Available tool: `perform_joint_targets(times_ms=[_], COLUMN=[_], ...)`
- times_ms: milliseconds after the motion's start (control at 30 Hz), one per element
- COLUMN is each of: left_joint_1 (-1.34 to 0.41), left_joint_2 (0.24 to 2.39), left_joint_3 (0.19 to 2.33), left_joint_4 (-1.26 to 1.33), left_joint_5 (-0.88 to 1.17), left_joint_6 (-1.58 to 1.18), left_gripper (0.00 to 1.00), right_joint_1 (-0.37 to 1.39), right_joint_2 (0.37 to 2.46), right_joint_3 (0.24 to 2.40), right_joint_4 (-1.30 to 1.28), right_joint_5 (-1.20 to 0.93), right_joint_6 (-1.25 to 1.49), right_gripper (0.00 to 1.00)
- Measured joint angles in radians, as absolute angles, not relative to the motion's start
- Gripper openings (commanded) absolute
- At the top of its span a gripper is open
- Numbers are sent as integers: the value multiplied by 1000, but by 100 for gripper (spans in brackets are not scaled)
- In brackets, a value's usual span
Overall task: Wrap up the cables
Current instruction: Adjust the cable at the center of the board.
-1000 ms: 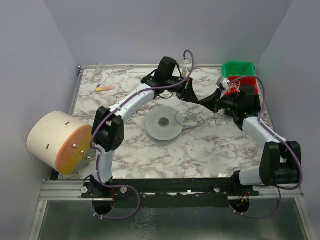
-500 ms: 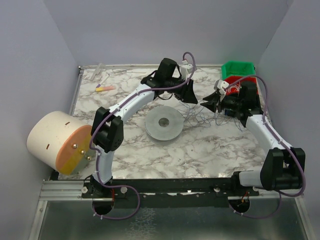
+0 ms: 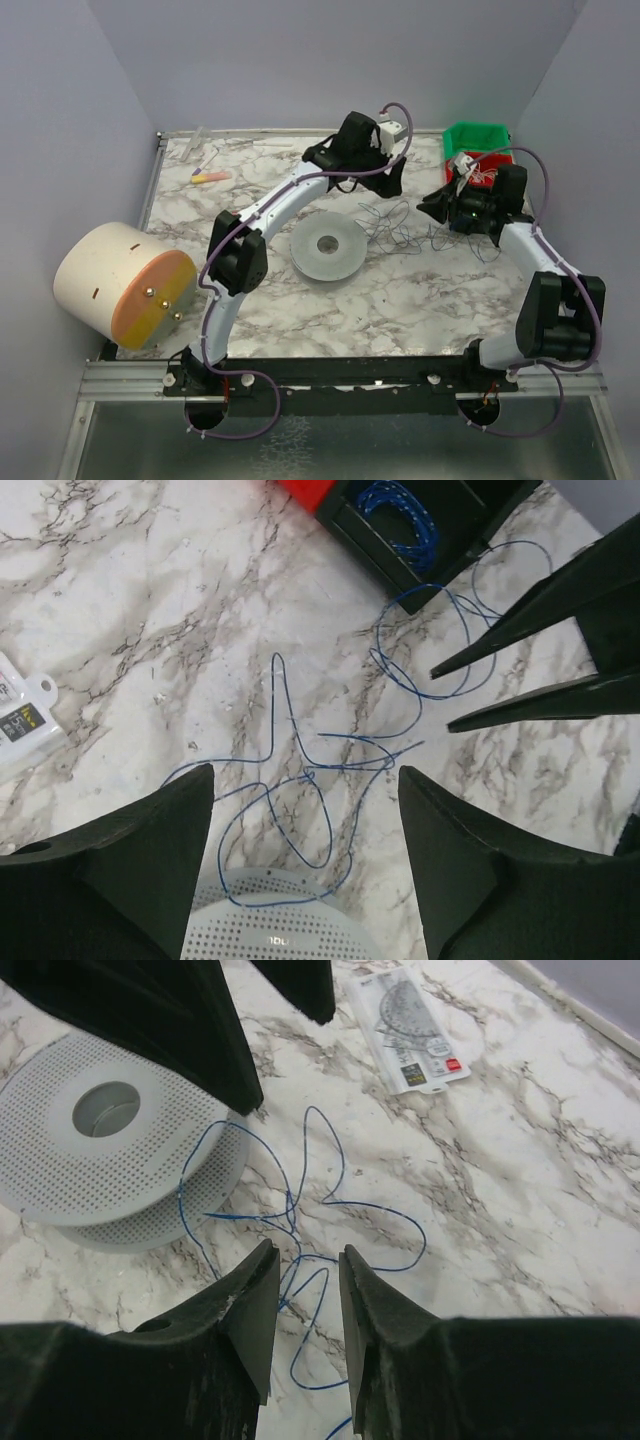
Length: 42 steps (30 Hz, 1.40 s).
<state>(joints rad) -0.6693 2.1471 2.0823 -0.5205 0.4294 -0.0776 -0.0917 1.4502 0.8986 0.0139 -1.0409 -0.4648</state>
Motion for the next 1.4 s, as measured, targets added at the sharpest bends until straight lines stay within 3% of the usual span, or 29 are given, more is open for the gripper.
perform_joint_targets(times_ms=[400, 700, 1133, 1400], left_joint_1=[-751, -768, -768, -768], left_joint_2=[2334, 2372, 2413, 2426], left_joint_3=[2180, 2246, 2267, 2287], left_joint_4=[-686, -706, -733, -736], left_joint_5=[255, 226, 227, 227], left_joint_6=[6, 25, 28, 28], left_gripper=[68, 50, 40, 25], right_joint_1=[-176, -179, -179, -179], right_joint_2=[1421, 1419, 1419, 1419], right_joint_3=[899, 899, 899, 899], right_joint_4=[64, 67, 78, 81], right_joint_5=[-1037, -1037, -1038, -1039], right_joint_6=[-377, -357, -340, -339], right_gripper=[36, 35, 35, 34])
